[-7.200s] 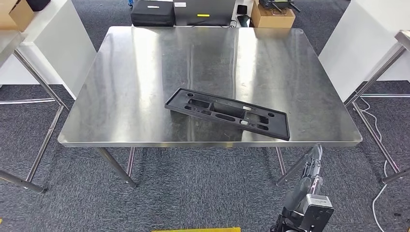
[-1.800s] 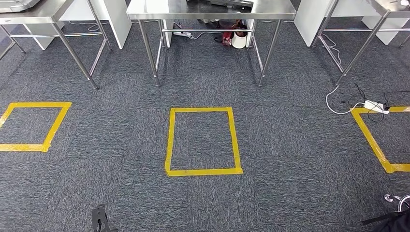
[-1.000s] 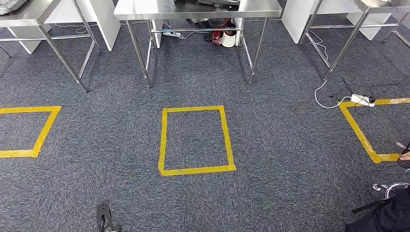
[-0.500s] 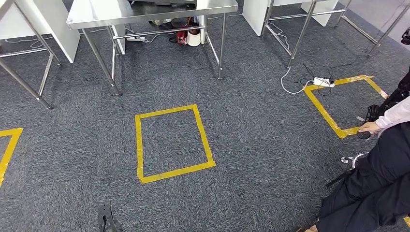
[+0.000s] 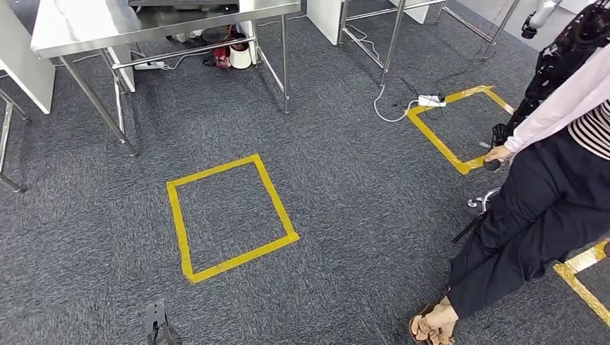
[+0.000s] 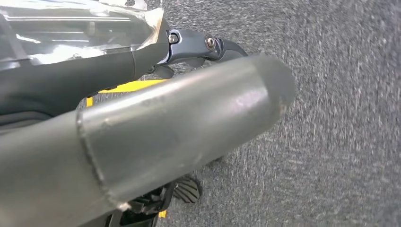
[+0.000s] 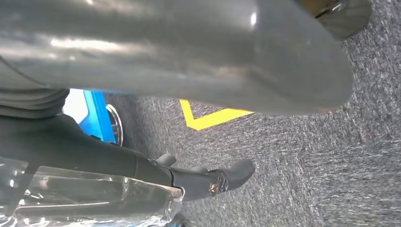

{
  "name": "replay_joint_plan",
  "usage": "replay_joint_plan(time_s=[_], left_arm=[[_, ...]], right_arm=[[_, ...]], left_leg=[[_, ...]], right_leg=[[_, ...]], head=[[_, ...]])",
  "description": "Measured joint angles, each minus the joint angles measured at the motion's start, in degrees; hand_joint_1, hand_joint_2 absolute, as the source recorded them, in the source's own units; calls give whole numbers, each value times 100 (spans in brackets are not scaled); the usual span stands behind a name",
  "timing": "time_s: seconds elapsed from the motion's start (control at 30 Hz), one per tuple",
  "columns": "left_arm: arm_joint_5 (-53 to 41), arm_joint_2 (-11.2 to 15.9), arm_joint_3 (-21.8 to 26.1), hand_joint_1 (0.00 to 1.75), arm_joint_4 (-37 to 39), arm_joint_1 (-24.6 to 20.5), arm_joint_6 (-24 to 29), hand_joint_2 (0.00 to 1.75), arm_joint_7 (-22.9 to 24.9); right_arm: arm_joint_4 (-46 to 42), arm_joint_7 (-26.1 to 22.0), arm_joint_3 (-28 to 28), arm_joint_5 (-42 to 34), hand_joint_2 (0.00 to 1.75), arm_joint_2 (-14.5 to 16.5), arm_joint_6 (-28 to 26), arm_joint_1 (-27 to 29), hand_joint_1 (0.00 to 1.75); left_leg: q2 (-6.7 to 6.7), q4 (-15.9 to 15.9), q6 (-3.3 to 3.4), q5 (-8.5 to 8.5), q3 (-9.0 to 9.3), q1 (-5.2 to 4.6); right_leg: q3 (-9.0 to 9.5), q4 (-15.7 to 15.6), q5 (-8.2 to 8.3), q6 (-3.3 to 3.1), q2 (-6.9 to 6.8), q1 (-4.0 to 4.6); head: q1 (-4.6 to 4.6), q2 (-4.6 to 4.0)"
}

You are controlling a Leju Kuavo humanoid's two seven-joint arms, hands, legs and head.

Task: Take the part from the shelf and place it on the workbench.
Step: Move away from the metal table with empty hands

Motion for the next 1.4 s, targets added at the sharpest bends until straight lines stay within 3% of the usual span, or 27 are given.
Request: replay_joint_plan(time_s=[0.03, 0.1, 0.13, 0.2, 0.27, 0.33, 0.4, 0.47, 0.53, 0.57, 0.63, 0.67, 0.7, 0.77, 0.83, 0.87, 0.9, 0.97, 1.03, 1.07, 1.13, 1.17, 1.23, 1.27, 1.33, 1.37, 1.4], left_arm=[[0, -1, -1, 0, 1, 0, 4, 0, 4], [1, -15, -1, 0, 2, -1, 20, 0, 8], [1, -24, -2, 0, 2, -2, 26, 0, 11], [-1, -35, -2, 0, 2, 4, 35, 0, 22], [-2, -35, 0, 0, 3, 34, 34, 0, 30], [-8, -34, 1, 0, 4, 67, 27, 0, 34], [-32, -35, -7, 0, 4, 80, -4, 0, 37], [-67, -33, -32, 0, 4, 78, -50, 0, 32], [-90, -29, -55, 0, 4, 77, -101, 0, 44], [-101, -28, -62, 0, 5, 75, -142, 0, 68], [-125, -38, -81, 0, 6, 54, -231, 0, 122], [-133, -44, -93, 0, 7, 35, -257, 0, 137], [-140, -48, -105, 0, 7, 17, -277, 0, 149], [-164, -48, -125, 0, 7, 7, -297, 0, 186], [-191, -48, -141, 0, 7, 13, -311, 0, 219], [-201, -52, -149, 0, 7, 13, -316, 0, 226], [-207, -60, -160, 0, 7, 11, -321, 0, 233], [-231, -73, -193, 0, 7, -3, -326, 0, 260], [-257, -80, -220, 0, 7, -26, -329, 0, 303], [-264, -84, -226, 0, 7, -38, -330, 0, 322], [-281, -107, -238, 0, 10, -73, -329, 0, 354], [-293, -121, -250, 0, 12, -98, -328, 0, 372], [-314, -148, -276, 0, 15, -140, -329, 0, 405], [-317, -151, -284, 0, 16, -145, -330, 0, 414], [-315, -156, -286, 0, 17, -116, -330, 0, 421], [-314, -156, -286, 0, 19, -98, -330, 0, 424], [-313, -156, -287, 0, 20, -88, -330, 0, 425]], right_arm=[[0, -1, 3, 3, 0, -1, 0, -6, 0], [1, 0, 11, 22, 0, -4, 4, 3, 0], [1, 1, 20, 38, 0, -5, 17, 11, 0], [2, 3, 40, 73, 0, -5, 52, 12, 0], [2, 5, 62, 88, 0, 2, 81, 5, 0], [2, 10, 80, 77, 0, 9, 92, 13, 0], [2, 19, 86, 36, 0, 10, 92, 27, 0], [2, 27, 85, -9, 0, 13, 92, 27, 0], [2, 29, 84, -35, 0, 15, 88, 16, 0], [2, 29, 84, -44, 0, 15, 84, 15, 0], [4, 29, 82, -63, 0, 16, 75, 31, 0], [5, 29, 81, -73, 0, 17, 72, 37, 0], [7, 31, 80, -85, 0, 18, 67, 37, 0], [10, 36, 77, -108, 0, 20, 54, 28, 0], [11, 48, 73, -125, 0, 21, 34, 32, 0], [11, 59, 70, -130, 0, 21, 21, 42, 0], [11, 71, 67, -136, 0, 19, 9, 52, 0], [11, 86, 52, -145, 0, 12, -4, 58, 0], [11, 88, 34, -150, 0, 12, -4, 39, 0], [11, 88, 25, -150, 0, 15, -4, 32, 0], [15, 88, 1, -150, 0, 17, -5, 42, 0], [17, 88, -9, -150, 0, 17, -6, 56, 0], [20, 88, -20, -151, 0, 12, -12, 65, 0], [20, 88, -20, -152, 0, 13, -16, 63, 0], [20, 88, -21, -152, 0, 16, -19, 59, 0], [20, 88, -21, -152, 0, 16, -19, 64, 0], [20, 88, -22, -152, 0, 14, -19, 72, 0]], left_leg=[[51, 6, -27, -10, 9, -17], [145, 7, -79, -26, 30, -19], [106, 35, -114, -59, 29, -5], [-172, 347, -182, -304, -89, 30], [-476, 1057, -219, -710, -394, 50], [-554, 1607, -227, -891, -650, 52], [-590, 1366, -210, -630, -542, 61], [-820, 605, -179, -238, -184, 91], [-1043, 147, -155, -100, 18, 105], [-1062, 93, -137, -108, 33, 89], [-916, 54, -66, -68, 29, 60], [-845, 28, -17, -43, 33, 56], [-763, 1, 30, -21, 36, 58], [-587, -12, 80, -11, 27, 46], [-393, -9, 88, -12, 12, 32], [-305, -7, 88, -13, 7, 29], [-225, -6, 85, -14, 7, 28], [-86, -2, 67, -23, 21, 21], [35, 13, 14, -50, 37, -14], [94, 18, -15, -57, 46, -26], [209, 20, -78, -73, 57, -21], [171, 57, -115, -113, 50, -2], [-124, 423, -181, -378, -90, 37], [-328, 783, -205, -588, -238, 55], [-532, 1513, -234, -917, -570, 67], [-560, 1658, -239, -927, -643, 71], [-575, 1583, -239, -820, -609, 78]], right_leg=[[51, -107, 24, -48, -39, 21], [27, -111, 50, -134, 83, 23], [26, -119, 63, -165, 146, 2], [38, -131, 103, -240, 264, -53], [16, -130, 133, -290, 387, -61], [2, -126, 143, -301, 535, -54], [9, -118, 147, -294, 695, -52], [10, -104, 155, -274, 842, -39], [-36, -90, 178, -226, 963, -19], [-73, -91, 198, -185, 1023, -16], [-160, -88, 227, -101, 1066, -34], [-215, -16, 190, -82, 961, -32], [-316, 164, 91, -84, 806, -26], [-643, 843, -240, -111, 500, -23], [-932, 1477, -470, -85, 424, -35], [-927, 1525, -463, -47, 406, -40], [-802, 1344, -378, -4, 379, -43], [-327, 530, -121, 46, 160, -41], [-9, -33, 41, 6, -83, -8], [15, -100, 62, -33, -121, 9], [-14, -103, 103, -106, 5, 3], [-18, -114, 120, -140, 72, -19], [-8, -134, 162, -227, 197, -76], [-25, -136, 175, -259, 261, -79], [-55, -134, 197, -303, 421, -75], [-64, -132, 206, -307, 510, -72], [-67, -128, 214, -304, 598, -71]], head=[[-1, 0], [-7, 0], [-6, 0], [-22, 0], [-40, 0], [-42, 0], [-42, 0], [-43, 0], [-38, 0], [-37, 0], [-39, 0], [-35, 0], [-22, 0], [3, 0], [13, 0], [16, 0], [20, 0], [27, 0], [23, 0], [17, 0], [11, 0], [8, 0], [-17, 0], [-31, 0], [-44, 0], [-48, 0], [-48, 0]])
